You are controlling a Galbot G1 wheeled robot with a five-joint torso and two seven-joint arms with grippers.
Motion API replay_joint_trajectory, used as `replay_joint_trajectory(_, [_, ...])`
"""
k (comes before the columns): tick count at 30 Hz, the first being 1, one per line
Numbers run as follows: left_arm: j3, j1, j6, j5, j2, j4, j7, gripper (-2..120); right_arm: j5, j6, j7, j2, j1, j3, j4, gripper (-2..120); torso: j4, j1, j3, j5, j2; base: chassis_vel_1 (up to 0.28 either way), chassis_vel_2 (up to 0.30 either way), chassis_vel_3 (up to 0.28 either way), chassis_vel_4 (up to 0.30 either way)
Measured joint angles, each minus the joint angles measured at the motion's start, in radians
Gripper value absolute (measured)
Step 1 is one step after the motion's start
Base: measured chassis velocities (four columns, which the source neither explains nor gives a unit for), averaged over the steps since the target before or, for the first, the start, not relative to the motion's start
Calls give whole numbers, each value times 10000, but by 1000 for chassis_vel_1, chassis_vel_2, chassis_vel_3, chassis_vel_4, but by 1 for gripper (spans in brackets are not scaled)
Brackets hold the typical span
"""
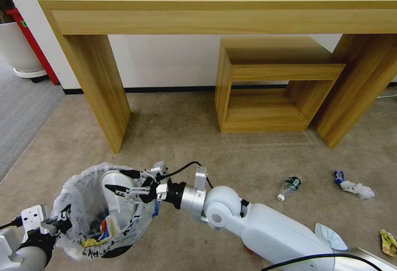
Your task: Pick up the trash bin and place the garbage on the floor into it.
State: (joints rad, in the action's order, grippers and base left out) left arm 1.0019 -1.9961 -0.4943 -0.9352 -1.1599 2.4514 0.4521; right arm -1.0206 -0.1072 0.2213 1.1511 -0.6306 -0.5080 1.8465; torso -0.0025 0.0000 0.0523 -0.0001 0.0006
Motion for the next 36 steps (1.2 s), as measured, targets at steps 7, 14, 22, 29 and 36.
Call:
replay_joint_trajectory(7, [80,2,2,-12,108,-19,-17,1,59,-515,-1708,264,37,1401,19,100,1,0,-1,0,0,0,0,0,0])
replay_joint_trajectory(14, [106,13,60,19,174,-21,-50,1,704,-3374,-6381,-126,-566,3677,117,100,1,0,0,3,0,0,0,0,0])
replay_joint_trajectory(22, [181,-183,188,302,-23,97,-194,1,545,-5502,-9863,-1358,-2435,5424,1440,100,-5,1,-1,5,0,0,0,0,0])
replay_joint_trajectory(29, [146,-273,264,595,-479,397,-330,1,-26,-4483,-11292,-1622,-3927,6360,2359,100,2,1,-2,3,1,0,0,0,0])
replay_joint_trajectory(36, [167,-233,285,786,-640,467,-458,1,4366,-1144,-6934,-498,-5477,8558,3330,100,-1,0,-2,1,0,0,0,0,0])
